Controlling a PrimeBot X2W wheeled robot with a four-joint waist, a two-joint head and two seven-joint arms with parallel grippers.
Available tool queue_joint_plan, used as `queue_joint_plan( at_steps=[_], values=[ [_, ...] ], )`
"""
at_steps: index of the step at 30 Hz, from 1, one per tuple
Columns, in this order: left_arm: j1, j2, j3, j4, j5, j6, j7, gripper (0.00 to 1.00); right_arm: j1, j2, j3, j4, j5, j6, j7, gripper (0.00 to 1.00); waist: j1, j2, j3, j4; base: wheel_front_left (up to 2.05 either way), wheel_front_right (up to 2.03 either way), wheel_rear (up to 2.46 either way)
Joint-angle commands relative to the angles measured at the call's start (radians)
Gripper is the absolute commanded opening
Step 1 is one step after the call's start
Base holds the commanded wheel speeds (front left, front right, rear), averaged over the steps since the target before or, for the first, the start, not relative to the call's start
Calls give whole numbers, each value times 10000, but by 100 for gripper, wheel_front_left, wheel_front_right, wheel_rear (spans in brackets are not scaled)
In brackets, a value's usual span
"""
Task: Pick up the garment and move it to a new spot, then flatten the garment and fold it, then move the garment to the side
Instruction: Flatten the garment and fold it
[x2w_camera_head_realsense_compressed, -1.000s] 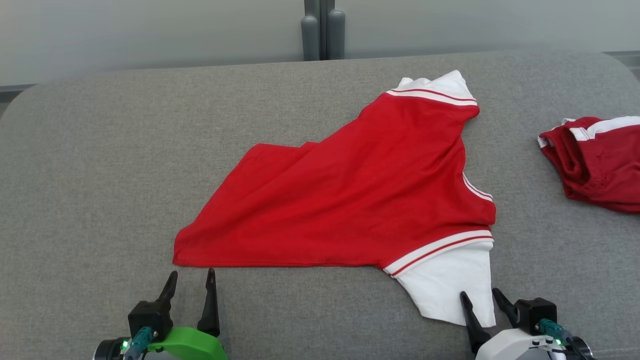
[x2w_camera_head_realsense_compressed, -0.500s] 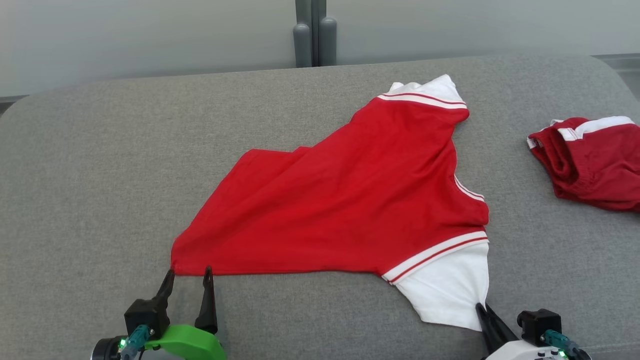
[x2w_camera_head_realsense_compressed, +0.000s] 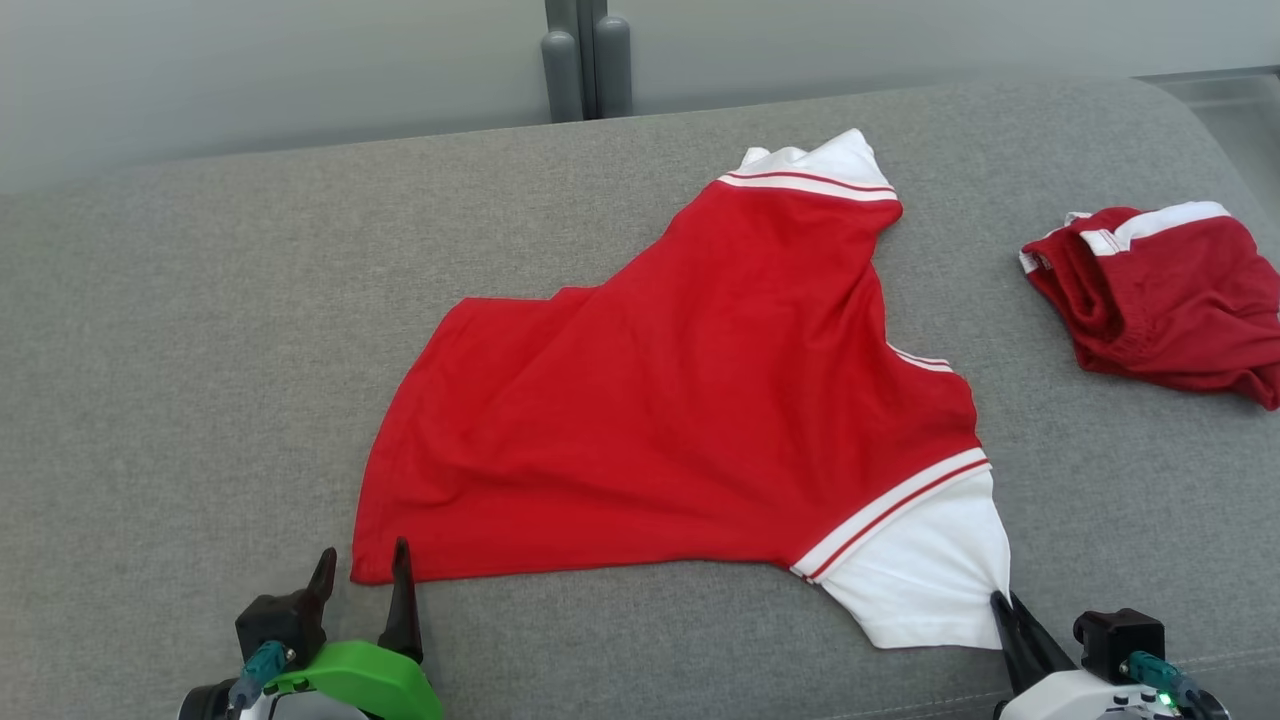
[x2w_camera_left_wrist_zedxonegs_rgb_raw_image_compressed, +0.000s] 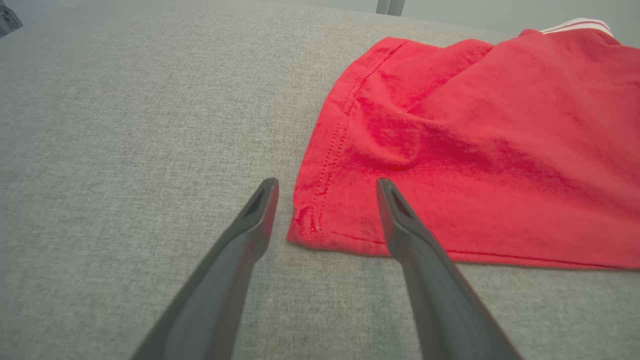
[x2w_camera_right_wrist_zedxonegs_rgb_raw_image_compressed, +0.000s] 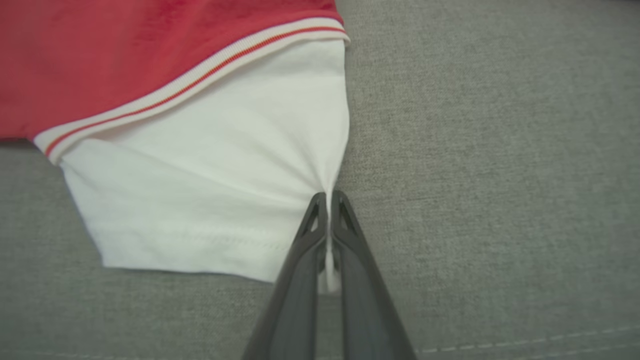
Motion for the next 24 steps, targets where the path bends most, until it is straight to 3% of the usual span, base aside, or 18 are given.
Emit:
queue_joint_plan(
  at_steps=[1, 8, 9, 10, 12, 18, 24],
  values=[
    [-228, 30, 16, 173, -60, -17, 7, 100, -33, -125, -60, -11, -73, -40, 30, 0, 0, 0, 75, -102, 0, 0, 0],
    [-350, 31, -43, 928, -273, 53, 9, 100, -173, -102, 4, -155, -107, -36, 28, 0, 0, 0, 163, -258, 0, 0, 0],
    [-399, 30, -41, 1073, -343, 52, 9, 92, -190, -94, 11, -181, -112, -34, 28, 0, 0, 0, 174, -275, 0, 0, 0],
    [-453, 31, -59, 1198, -377, 14, 15, 56, -216, -93, 27, -220, -120, -34, 28, 0, 0, 0, 187, -291, 0, 0, 0],
    [-526, 28, -81, 1369, -402, -30, 16, 0, -258, -105, 31, -293, -125, -33, 27, 0, 0, 0, 214, -306, 0, 0, 0],
    [-653, 27, -47, 1575, -351, -248, 16, 0, -390, -98, -47, -498, -83, -31, 25, 0, 0, 0, 209, -213, 0, 0, 0],
    [-826, 33, 213, 382, -322, -509, 9, 0, -688, -121, -480, -1782, 193, -31, 18, 0, 0, 0, -34, -30, 0, 0, 0]
  ],
)
